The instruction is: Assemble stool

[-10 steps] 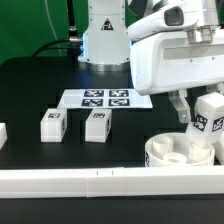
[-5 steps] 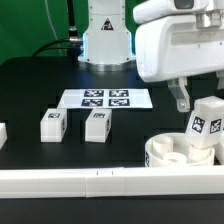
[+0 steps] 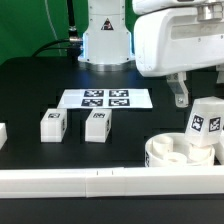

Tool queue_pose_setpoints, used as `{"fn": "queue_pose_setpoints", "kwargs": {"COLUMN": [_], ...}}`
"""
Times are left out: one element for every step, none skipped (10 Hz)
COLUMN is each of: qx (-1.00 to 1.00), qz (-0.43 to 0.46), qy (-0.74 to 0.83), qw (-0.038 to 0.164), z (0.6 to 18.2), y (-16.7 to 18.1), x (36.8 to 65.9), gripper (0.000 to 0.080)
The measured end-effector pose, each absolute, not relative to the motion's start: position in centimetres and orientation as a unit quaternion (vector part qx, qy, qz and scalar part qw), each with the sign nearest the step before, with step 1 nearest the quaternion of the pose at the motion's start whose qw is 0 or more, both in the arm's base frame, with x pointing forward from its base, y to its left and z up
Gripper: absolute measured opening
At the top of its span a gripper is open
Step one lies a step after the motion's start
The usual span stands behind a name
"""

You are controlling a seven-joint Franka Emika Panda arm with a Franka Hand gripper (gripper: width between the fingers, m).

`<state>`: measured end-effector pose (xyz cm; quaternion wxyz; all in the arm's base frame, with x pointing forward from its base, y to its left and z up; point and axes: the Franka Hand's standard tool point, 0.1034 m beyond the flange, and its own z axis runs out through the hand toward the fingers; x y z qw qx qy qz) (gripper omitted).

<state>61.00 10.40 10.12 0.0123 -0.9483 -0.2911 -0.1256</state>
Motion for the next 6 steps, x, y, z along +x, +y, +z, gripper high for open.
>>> {"fn": "queue_pose_setpoints", "kwargs": {"qx": [-0.946, -0.951, -0.954, -0.955, -0.955, -0.955], "qz": [-0.124, -0.088, -0.038, -0.003, 0.023, 0.023], "qy": [-0.298, -0.295, -0.297, -0.296, -0.296, -0.296], "qw": [0.011, 0.016, 0.02, 0.021, 0.022, 0.023], "z": [10.0, 9.7, 10.0, 10.2, 10.1, 10.1], "y": [10.2, 10.4, 11.0, 11.7, 12.2, 12.3], "x": [61.0, 60.3, 59.9, 59.8, 59.6, 59.8], "gripper": [0.0649, 0.0649, 0.0649, 0.0649, 0.0649, 0.0649]}}
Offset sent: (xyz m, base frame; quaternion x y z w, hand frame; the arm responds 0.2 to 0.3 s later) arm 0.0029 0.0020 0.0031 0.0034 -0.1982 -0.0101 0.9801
